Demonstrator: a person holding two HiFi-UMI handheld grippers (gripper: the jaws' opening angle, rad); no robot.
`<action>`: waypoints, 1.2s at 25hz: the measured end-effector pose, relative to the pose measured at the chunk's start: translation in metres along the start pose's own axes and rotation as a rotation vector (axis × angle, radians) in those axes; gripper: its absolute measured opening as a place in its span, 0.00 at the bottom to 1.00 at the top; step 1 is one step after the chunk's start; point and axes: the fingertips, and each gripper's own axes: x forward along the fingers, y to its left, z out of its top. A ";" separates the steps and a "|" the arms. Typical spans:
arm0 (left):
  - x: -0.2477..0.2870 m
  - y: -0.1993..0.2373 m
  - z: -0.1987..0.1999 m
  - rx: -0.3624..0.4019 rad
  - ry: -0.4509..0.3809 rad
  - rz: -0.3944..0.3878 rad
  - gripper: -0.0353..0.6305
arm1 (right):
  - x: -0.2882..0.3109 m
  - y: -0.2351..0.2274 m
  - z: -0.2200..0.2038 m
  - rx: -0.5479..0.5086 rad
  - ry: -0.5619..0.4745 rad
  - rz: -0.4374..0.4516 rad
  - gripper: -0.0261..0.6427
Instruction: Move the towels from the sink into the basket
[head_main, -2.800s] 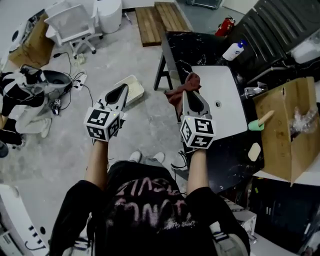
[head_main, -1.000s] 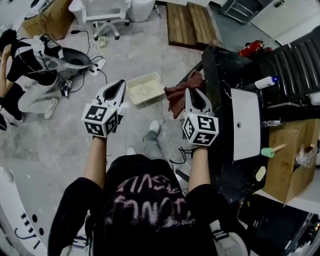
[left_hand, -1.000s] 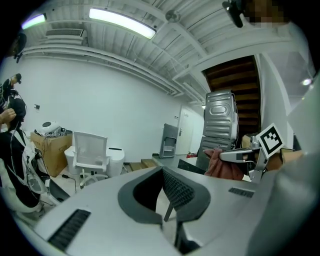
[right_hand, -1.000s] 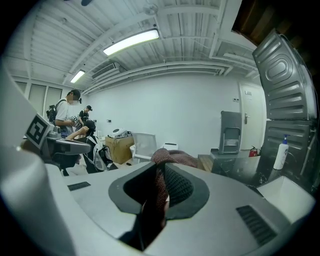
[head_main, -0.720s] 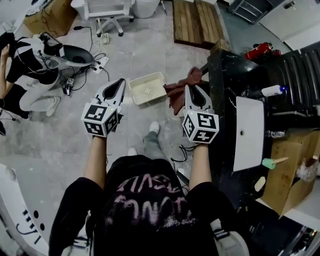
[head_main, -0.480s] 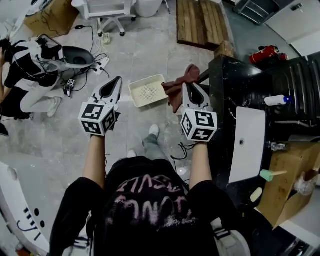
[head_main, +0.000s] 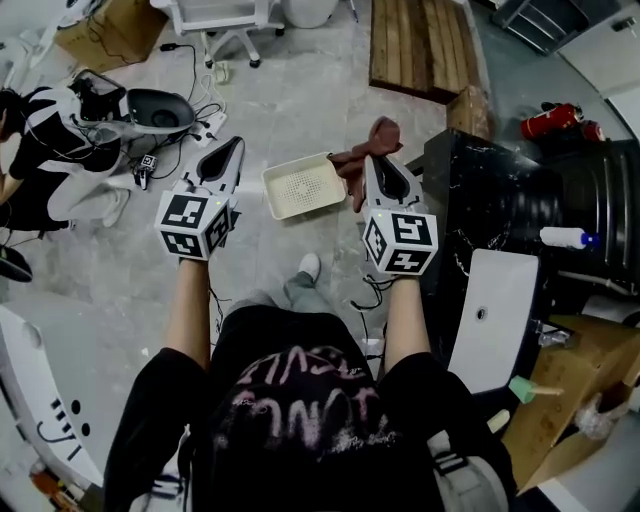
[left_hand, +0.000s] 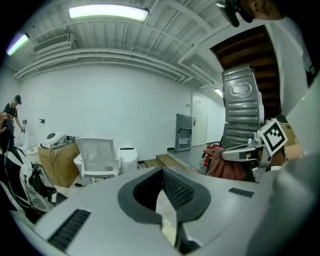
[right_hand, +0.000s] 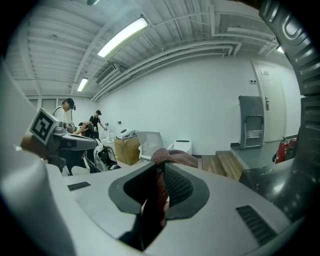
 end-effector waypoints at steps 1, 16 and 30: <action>0.005 0.000 0.000 0.003 0.006 0.001 0.06 | 0.005 -0.003 -0.001 0.002 0.005 0.006 0.14; 0.079 0.030 -0.063 -0.047 0.105 -0.057 0.06 | 0.087 -0.008 -0.057 0.022 0.117 0.019 0.14; 0.162 0.092 -0.212 -0.199 0.253 -0.053 0.06 | 0.195 0.002 -0.205 0.093 0.305 0.037 0.14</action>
